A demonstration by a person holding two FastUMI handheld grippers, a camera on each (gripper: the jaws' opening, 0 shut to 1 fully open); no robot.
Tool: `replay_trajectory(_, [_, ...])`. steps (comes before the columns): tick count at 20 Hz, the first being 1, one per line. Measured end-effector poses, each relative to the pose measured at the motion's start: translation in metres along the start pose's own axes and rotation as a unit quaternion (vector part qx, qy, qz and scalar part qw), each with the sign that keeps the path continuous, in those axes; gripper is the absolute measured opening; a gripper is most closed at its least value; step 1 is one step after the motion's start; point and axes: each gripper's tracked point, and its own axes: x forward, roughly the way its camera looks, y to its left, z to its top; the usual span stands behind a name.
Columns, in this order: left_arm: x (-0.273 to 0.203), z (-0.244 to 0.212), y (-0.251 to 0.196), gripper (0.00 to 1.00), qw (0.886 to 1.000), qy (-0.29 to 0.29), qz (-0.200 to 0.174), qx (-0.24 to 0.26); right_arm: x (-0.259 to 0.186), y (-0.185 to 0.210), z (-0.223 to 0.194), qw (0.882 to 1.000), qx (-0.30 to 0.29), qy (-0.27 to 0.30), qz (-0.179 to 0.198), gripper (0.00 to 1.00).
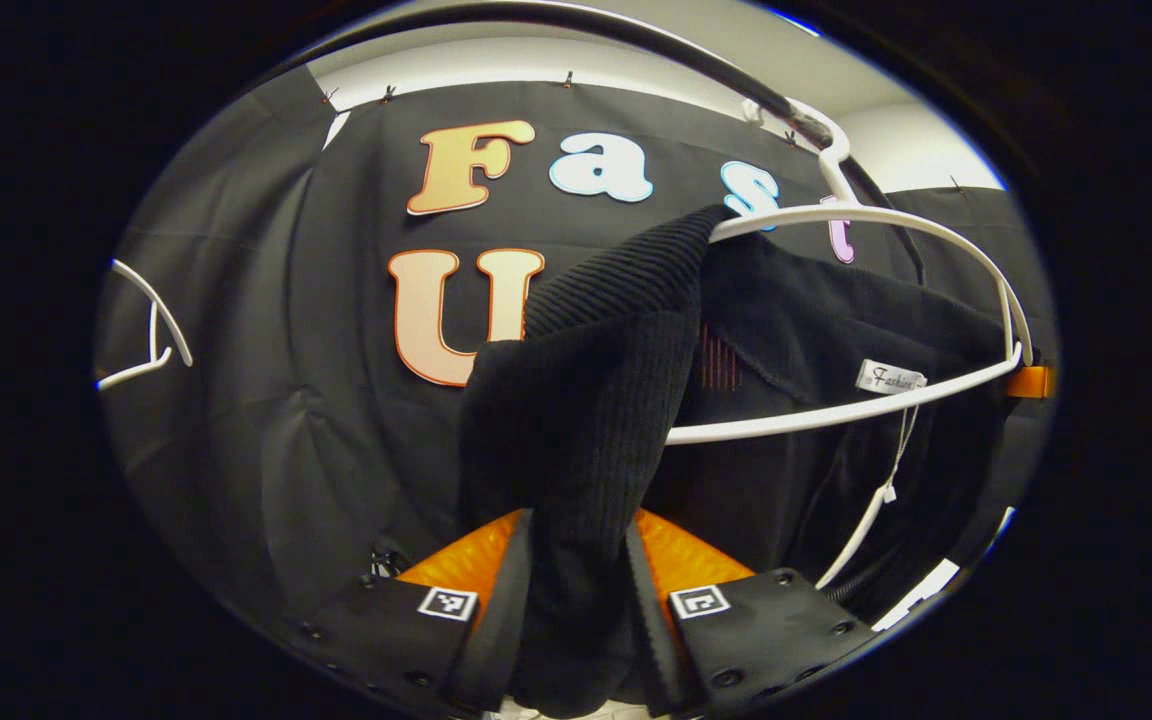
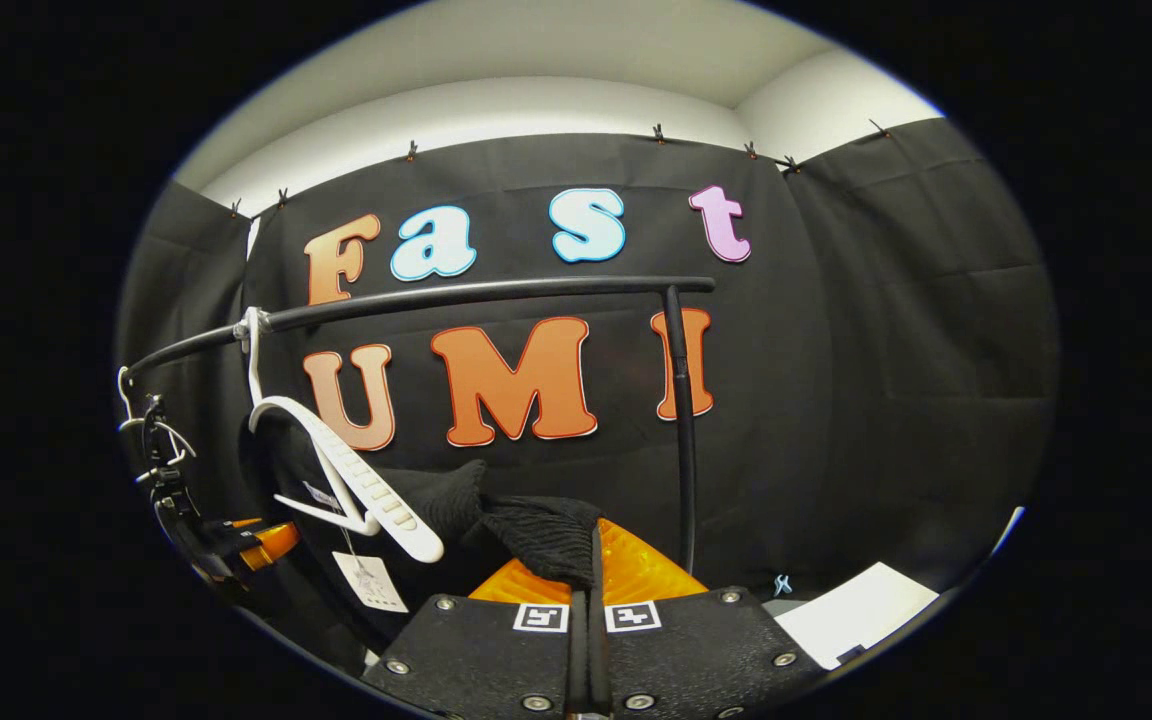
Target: Grasp the clothes on the hanger with both hands and then place them into the laundry hamper below.
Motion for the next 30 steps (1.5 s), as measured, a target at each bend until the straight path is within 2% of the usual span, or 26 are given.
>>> replay_trajectory(1, [0.002, 0.001, 0.001, 0.52, 1.0, 0.002, -0.002, -0.005, -0.001, 0.0, 0.001, 1.0, 0.001, -0.001, 0.002, 0.0])
replay_trajectory(2, [0.002, 0.002, 0.005, 0.41, 1.0, 0.003, 0.001, -0.009, -0.001, 0.0, 0.001, 1.0, 0.001, -0.003, 0.004, 0.0])
replay_trajectory(6, [-0.002, 0.013, 0.018, 0.07, 1.0, 0.004, -0.002, -0.026, 0.002, 0.003, 0.002, 1.0, 0.001, -0.006, 0.012, 0.0])
replay_trajectory(12, [-0.013, 0.045, 0.069, 0.07, 0.999, -0.027, 0.044, -0.018, 0.02, 0.007, -0.009, 0.998, 0.043, -0.004, 0.039, 0.0])
replay_trajectory(18, [-0.015, 0.07, 0.112, 0.07, 0.995, -0.044, 0.086, -0.022, 0.047, 0.022, -0.054, 0.989, 0.125, 0.025, 0.08, 0.0])
replay_trajectory(19, [-0.016, 0.069, 0.119, 0.07, 0.995, -0.043, 0.092, -0.022, 0.051, 0.024, -0.062, 0.985, 0.144, 0.035, 0.083, 0.0])
replay_trajectory(20, [-0.016, 0.065, 0.123, 0.07, 0.995, -0.038, 0.093, -0.024, 0.055, 0.026, -0.073, 0.983, 0.158, 0.042, 0.084, 0.07])
replay_trajectory(21, [-0.017, 0.061, 0.125, 0.1, 0.995, -0.034, 0.094, -0.024, 0.06, 0.029, -0.08, 0.982, 0.162, 0.046, 0.085, 0.0])
replay_trajectory(22, [-0.018, 0.057, 0.13, 0.07, 0.995, -0.029, 0.098, -0.018, 0.063, 0.034, -0.088, 0.982, 0.16, 0.05, 0.087, 0.0])
replay_trajectory(24, [-0.022, 0.048, 0.141, 0.07, 0.994, -0.023, 0.106, -0.009, 0.07, 0.043, -0.099, 0.982, 0.154, 0.059, 0.091, 0.0])
replay_trajectory(28, [-0.023, 0.014, 0.156, 0.07, 0.992, 0.01, 0.123, -0.028, 0.081, 0.063, -0.128, 0.98, 0.149, 0.084, 0.098, 0.0])
replay_trajectory(30, [-0.031, 0.0, 0.161, 0.07, 0.991, 0.024, 0.129, -0.018, 0.079, 0.068, -0.145, 0.98, 0.141, 0.096, 0.098, 0.0])
